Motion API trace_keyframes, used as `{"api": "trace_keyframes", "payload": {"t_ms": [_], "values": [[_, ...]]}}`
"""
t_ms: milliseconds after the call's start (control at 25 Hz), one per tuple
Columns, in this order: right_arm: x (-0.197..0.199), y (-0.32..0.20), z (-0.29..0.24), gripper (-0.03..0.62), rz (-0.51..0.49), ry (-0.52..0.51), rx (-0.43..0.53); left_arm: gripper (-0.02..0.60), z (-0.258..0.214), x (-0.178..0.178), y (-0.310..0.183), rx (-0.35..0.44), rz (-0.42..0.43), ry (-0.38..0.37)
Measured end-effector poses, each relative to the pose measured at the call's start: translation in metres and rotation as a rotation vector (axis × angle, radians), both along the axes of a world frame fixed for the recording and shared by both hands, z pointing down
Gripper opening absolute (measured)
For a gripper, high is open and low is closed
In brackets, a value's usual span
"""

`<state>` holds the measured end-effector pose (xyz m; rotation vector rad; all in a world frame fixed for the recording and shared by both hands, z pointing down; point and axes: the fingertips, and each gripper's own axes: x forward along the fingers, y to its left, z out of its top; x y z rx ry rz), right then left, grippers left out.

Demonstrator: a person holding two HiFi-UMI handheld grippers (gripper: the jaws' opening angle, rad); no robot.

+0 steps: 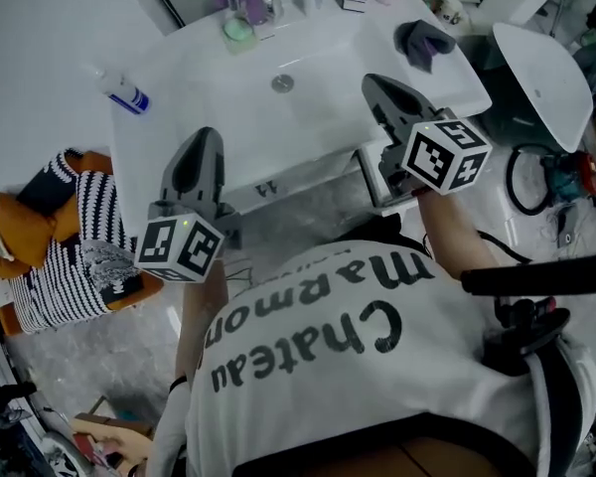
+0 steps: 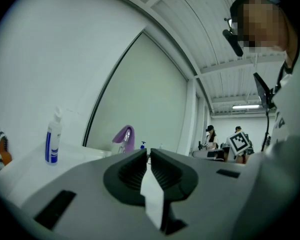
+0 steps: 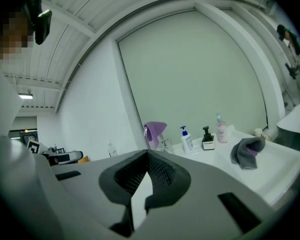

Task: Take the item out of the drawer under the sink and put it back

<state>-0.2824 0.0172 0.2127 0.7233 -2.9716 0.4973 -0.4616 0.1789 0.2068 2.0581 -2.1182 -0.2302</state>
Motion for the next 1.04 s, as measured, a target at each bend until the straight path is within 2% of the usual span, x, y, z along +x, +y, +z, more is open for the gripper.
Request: {"api": "trace_keyframes", "payload": {"t_ms": [160, 480, 1040], "values": [[-0.014, 0.012, 0.003, 0.011, -0.039, 0.015, -0.010, 0.031, 0.002, -0.013, 0.015, -0.003, -0.040, 0.022], [-0.022, 0.021, -0.001, 0.011, -0.063, 0.022, 0.005, 0.031, -0.005, -0.019, 0.036, 0.019, -0.086, 0.010], [-0.018, 0.025, -0.009, 0.011, -0.089, 0.038, -0.003, 0.031, -0.017, -0.011, 0.046, 0.016, -0.109, 0.015]]}}
